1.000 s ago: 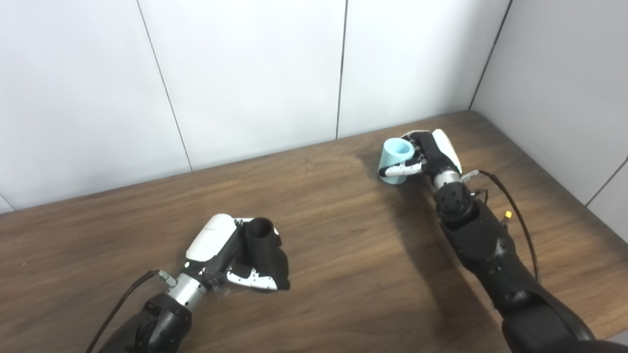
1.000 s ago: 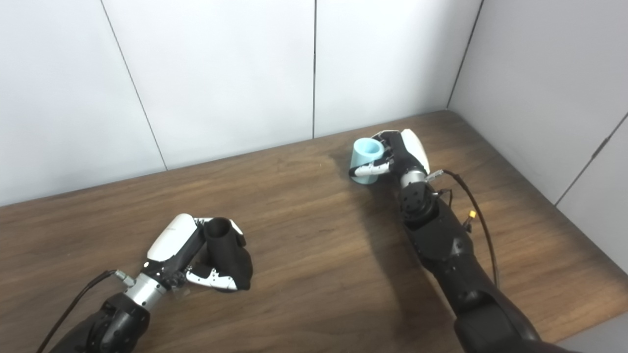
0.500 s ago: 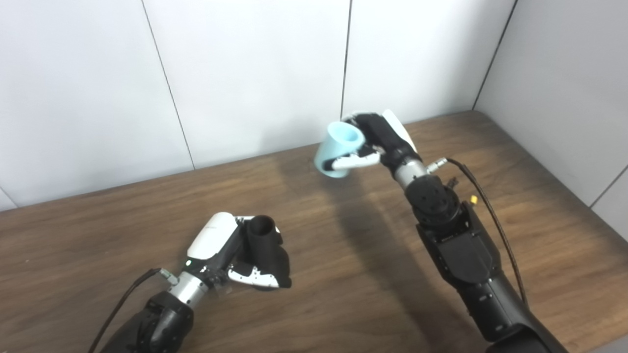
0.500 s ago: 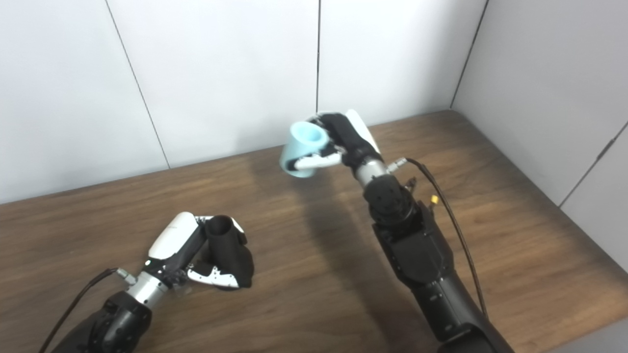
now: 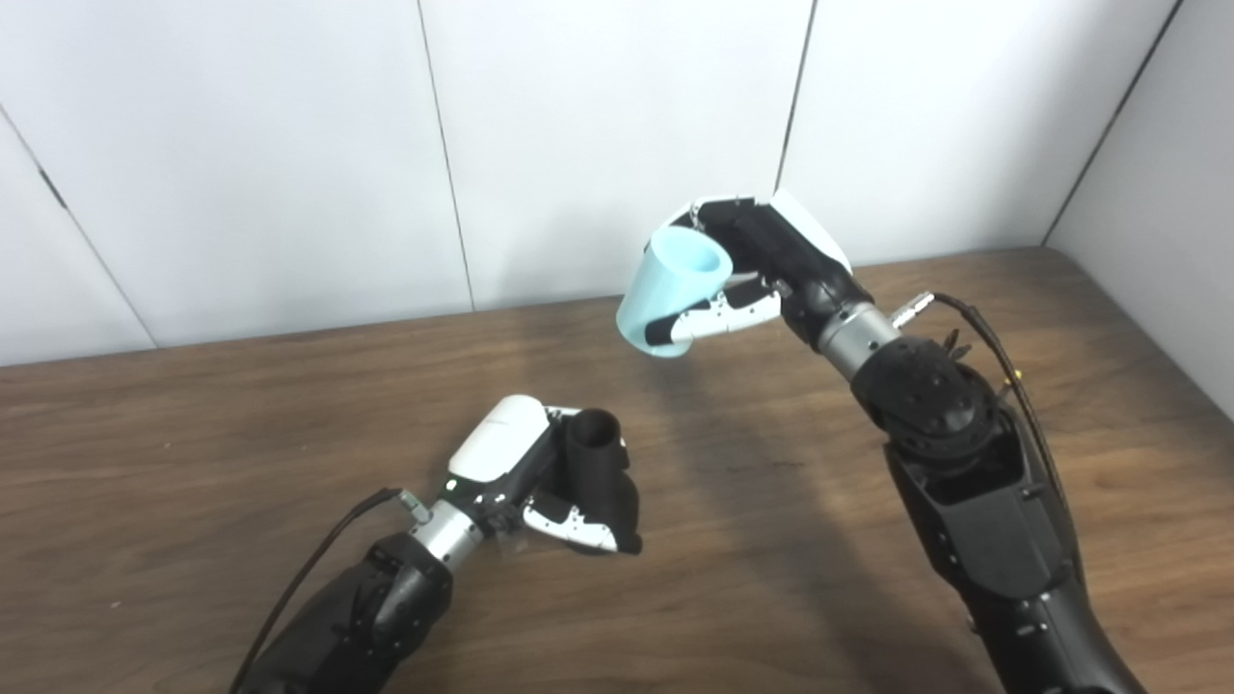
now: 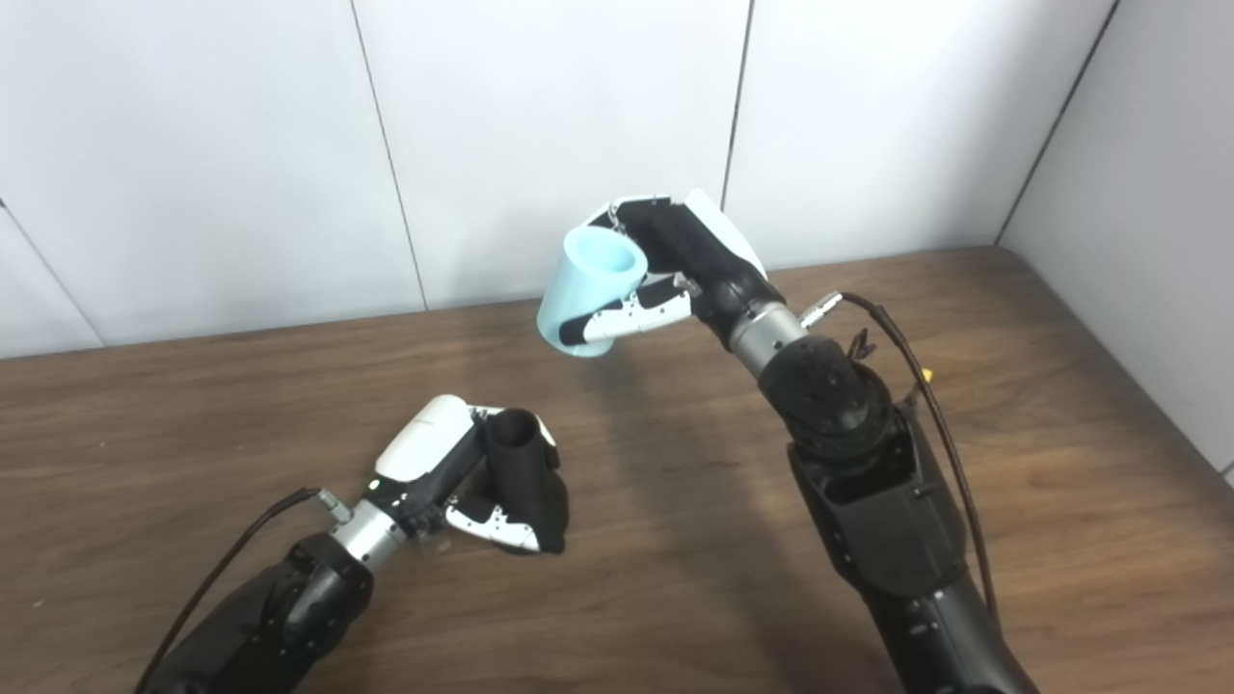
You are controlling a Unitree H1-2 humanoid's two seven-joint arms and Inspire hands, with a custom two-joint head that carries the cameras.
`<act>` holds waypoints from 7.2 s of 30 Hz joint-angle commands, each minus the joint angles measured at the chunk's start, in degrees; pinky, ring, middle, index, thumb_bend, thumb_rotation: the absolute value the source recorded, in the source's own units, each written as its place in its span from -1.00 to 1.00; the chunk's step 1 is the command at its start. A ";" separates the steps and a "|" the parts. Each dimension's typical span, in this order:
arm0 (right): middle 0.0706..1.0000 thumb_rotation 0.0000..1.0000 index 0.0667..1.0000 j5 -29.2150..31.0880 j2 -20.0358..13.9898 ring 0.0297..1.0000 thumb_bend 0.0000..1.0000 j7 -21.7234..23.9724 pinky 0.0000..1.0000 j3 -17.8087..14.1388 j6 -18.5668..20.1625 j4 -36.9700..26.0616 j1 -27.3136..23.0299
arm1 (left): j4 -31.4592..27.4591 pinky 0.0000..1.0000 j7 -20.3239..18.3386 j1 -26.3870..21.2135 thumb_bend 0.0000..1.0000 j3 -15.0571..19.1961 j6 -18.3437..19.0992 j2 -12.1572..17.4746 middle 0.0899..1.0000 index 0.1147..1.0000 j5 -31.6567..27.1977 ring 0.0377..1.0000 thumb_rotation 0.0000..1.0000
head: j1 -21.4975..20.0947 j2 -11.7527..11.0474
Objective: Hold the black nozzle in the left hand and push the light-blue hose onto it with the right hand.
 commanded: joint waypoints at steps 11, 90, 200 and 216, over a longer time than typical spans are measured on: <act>-0.13 -1.00 -0.04 -2.52 -1.18 -0.19 0.04 11.26 -0.34 2.32 0.06 -6.75 -4.29 | 10.47 -0.33 -1.36 12.25 0.01 -2.74 0.86 -2.92 -0.24 -0.11 3.77 -0.20 -1.00 | 1.80 1.17; -0.11 -1.00 -0.02 -6.14 -2.03 -0.24 0.03 15.52 -0.34 15.61 -4.91 -4.17 0.26 | 6.42 -0.34 -5.05 13.63 0.01 -0.16 2.58 -3.62 -0.24 -0.12 4.86 -0.20 -1.00 | 4.09 6.02; 0.96 0.13 0.83 0.73 -11.67 0.93 0.67 12.64 0.72 6.19 -20.41 -11.96 1.52 | 7.19 -0.37 -6.66 12.50 0.01 1.79 3.79 -3.97 -0.24 -0.13 5.85 -0.20 -1.00 | 3.44 6.05; 0.98 0.41 0.83 -7.55 -13.25 0.96 0.50 17.52 0.74 8.72 -26.01 -14.62 0.83 | 8.50 -0.33 -6.34 12.07 0.01 1.84 2.71 -3.88 -0.22 -0.13 5.56 -0.18 -1.00 | 3.18 6.06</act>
